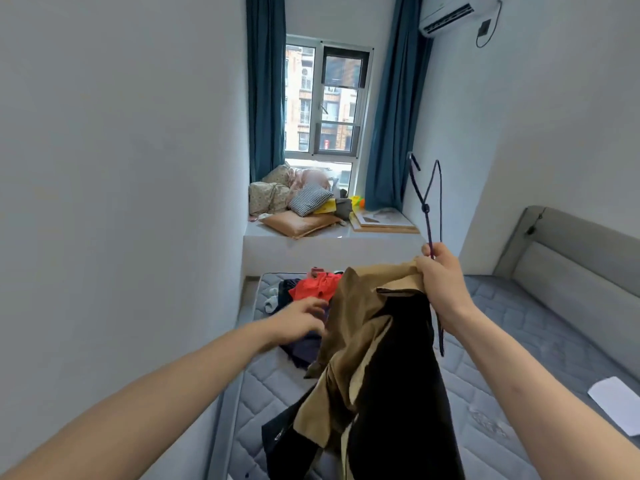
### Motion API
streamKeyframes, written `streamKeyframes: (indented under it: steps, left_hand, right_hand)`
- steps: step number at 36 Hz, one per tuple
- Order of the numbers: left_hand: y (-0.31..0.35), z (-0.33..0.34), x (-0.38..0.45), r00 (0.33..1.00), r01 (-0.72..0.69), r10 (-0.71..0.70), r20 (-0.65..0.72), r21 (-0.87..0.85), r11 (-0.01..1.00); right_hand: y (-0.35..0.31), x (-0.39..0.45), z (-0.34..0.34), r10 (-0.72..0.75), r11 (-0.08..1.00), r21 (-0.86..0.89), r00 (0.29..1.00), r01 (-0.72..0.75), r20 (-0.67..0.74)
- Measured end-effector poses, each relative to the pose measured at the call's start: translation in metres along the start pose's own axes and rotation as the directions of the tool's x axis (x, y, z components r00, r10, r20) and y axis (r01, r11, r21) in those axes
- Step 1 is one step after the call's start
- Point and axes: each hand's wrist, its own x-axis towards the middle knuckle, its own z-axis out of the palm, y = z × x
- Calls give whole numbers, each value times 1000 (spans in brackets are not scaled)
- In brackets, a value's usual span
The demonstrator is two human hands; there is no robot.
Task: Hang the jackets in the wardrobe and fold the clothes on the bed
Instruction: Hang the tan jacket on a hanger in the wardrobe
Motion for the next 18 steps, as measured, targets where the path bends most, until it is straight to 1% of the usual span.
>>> streamKeyframes:
  steps: [2,4,6,8,10,11,13,14,15,16,18]
  left_hand:
    - [-49,29,-5,979,125,-135,152,74,989]
    - [-88,59,-13,926,256,-267,267,75,964]
    - [-116,85,-21,871,358,-357,338,62,932]
    - [-140,106,-23,833,460,-416,365,-37,887]
    - [-151,118,-22,804,560,-470,366,-198,804]
    - [-152,122,-21,805,577,-473,359,-283,766]
    - [-146,127,-20,835,550,-450,317,-478,685]
    - [-145,128,-18,844,530,-458,280,-568,629]
    - [-142,127,-15,855,495,-464,233,-632,596]
    - [-141,125,-10,860,466,-475,185,-662,587]
    - [-140,122,-3,868,392,-493,54,-682,617]
  right_hand:
    - [6,-3,1,18,1000,6,1000,-18,-1]
    - [11,-5,3,39,999,14,999,-39,-24]
    - [14,-6,4,44,999,19,998,-43,-35]
    - [15,-9,5,37,999,12,999,-36,-8]
    - [14,-14,5,27,999,16,999,-28,34]
    - [13,-16,5,26,999,23,998,-27,53]
    - [12,-20,3,35,998,49,996,-39,86]
    - [11,-22,2,45,996,77,994,-53,98]
    - [9,-23,0,57,991,112,993,-69,107]
    - [8,-25,-2,68,986,145,991,-84,116]
    - [5,-28,-3,83,977,187,988,-106,131]
